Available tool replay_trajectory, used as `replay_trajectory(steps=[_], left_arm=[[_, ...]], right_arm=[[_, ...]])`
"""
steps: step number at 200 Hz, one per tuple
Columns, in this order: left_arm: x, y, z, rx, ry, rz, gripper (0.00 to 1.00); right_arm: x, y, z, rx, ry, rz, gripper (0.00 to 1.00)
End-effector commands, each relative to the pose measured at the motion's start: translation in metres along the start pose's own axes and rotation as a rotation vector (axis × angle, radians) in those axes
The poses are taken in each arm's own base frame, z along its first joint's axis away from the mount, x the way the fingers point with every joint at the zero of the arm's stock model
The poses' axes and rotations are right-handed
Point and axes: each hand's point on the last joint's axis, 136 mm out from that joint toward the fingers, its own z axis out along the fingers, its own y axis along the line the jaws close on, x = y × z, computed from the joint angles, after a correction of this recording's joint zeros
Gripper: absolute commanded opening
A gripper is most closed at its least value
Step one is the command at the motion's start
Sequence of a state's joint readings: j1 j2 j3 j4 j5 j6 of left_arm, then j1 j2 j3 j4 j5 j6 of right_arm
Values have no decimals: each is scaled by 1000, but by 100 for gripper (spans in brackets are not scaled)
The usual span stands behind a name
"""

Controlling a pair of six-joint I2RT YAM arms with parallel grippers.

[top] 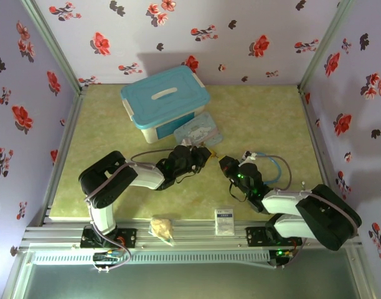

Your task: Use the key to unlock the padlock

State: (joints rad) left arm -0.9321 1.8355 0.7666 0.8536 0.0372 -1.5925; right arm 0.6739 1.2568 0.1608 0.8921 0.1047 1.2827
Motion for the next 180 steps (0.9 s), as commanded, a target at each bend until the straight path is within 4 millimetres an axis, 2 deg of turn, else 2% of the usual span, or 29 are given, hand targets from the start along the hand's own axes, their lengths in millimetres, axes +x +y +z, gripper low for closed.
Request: replay_trajectory(steps=[1,30,89,117,143,155,180], left_arm=[[15,-33,-4,113,53,7,0],[18,-41,-7,132,66,10,0],[23,-32,-5,86,94,49,0],[25,-36,-2,70,110,83,0],[29,-49,0,50,133,152,0],[30,-54,0,40,138,178,0],[32,-58,1,42,159,181,0]], right_arm=[[-1,15,4,-52,9,-1,0],[-3,22,12,-112,69,33,0],[-1,19,12,-78,176,8,0],[4,17,14,-73,208,102,0],[5,28,16,-133,202,200,0],[7,38,19,-158,206,185,0],[10,45,19,-146,177,72,0]])
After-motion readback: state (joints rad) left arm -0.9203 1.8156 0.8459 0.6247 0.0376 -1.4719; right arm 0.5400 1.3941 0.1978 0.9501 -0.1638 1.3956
